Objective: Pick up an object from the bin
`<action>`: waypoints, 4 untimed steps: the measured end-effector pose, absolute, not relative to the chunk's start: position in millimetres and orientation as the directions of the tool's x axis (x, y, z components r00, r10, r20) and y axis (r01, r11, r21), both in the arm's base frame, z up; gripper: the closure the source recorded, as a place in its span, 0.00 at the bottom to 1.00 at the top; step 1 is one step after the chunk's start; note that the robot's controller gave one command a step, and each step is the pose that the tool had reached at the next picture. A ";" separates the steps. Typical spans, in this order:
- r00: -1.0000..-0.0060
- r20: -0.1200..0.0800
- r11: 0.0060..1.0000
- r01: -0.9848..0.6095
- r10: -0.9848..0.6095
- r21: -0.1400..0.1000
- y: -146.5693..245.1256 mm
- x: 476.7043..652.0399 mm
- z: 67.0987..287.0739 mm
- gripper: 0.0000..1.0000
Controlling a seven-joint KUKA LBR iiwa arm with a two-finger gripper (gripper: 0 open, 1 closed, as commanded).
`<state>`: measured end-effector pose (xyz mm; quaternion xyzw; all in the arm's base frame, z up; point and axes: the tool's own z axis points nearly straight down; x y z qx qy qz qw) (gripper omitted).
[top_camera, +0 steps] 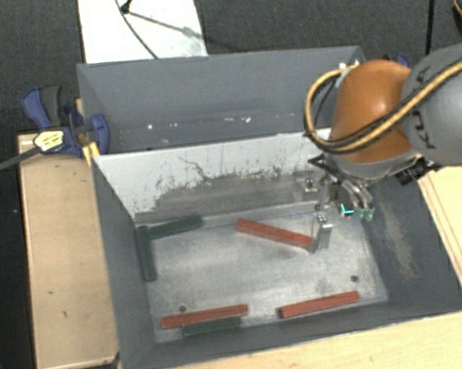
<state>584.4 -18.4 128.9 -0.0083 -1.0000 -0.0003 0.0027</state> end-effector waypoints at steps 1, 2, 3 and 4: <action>-1.000 0.004 1.000 -0.003 -0.003 0.001 -7.2 590.8 66.7 0.00; -1.000 -0.002 1.000 -0.003 -0.003 0.000 -7.8 592.4 70.8 1.00; -0.976 -0.010 0.976 -0.217 -0.217 -0.002 6.4 566.6 234.3 1.00; -0.973 -0.006 0.973 -0.233 -0.233 -0.002 -26.1 577.6 232.8 1.00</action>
Offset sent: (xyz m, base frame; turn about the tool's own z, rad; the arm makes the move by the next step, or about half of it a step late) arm 0.0072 0.0105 -0.0589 -0.0270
